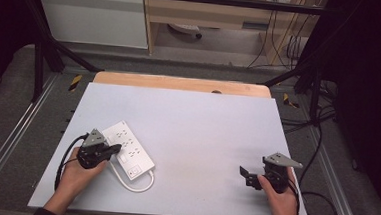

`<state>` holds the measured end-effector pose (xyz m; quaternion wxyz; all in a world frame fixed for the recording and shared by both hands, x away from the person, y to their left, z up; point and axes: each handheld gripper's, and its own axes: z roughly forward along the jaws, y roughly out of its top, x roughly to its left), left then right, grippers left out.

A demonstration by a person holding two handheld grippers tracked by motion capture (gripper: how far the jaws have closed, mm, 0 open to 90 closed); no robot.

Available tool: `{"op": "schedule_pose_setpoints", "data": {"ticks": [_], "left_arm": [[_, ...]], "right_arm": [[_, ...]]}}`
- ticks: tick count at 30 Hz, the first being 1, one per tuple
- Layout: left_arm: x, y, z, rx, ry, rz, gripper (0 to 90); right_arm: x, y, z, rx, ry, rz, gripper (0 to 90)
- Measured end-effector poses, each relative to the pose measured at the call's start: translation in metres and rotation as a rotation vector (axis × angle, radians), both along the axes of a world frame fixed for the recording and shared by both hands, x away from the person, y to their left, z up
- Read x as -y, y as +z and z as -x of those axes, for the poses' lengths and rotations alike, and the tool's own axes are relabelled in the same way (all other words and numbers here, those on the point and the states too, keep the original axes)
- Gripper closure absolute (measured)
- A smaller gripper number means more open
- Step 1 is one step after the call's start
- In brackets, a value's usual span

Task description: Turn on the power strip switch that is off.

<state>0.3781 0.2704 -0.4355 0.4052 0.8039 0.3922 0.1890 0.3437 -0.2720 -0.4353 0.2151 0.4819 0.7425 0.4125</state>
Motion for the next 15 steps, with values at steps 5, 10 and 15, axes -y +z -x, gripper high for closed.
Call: {"op": "schedule_pose_setpoints", "data": {"ticks": [5, 10, 15], "left_arm": [[0.0004, -0.0003, 0.0000, 0.001, -0.003, 0.000, 90.0], [0.0003, -0.0005, 0.0000, 0.001, -0.004, 0.002, 90.0], [-0.0002, -0.0009, -0.0001, 0.002, -0.004, 0.006, 90.0]], "right_arm": [[0.0007, 0.0000, 0.0002, 0.002, -0.003, -0.003, 3.2], [0.0001, 0.0000, 0.0002, 0.001, -0.002, -0.003, 3.2], [0.0003, -0.0001, 0.0001, -0.002, -0.002, -0.003, 3.2]]}}
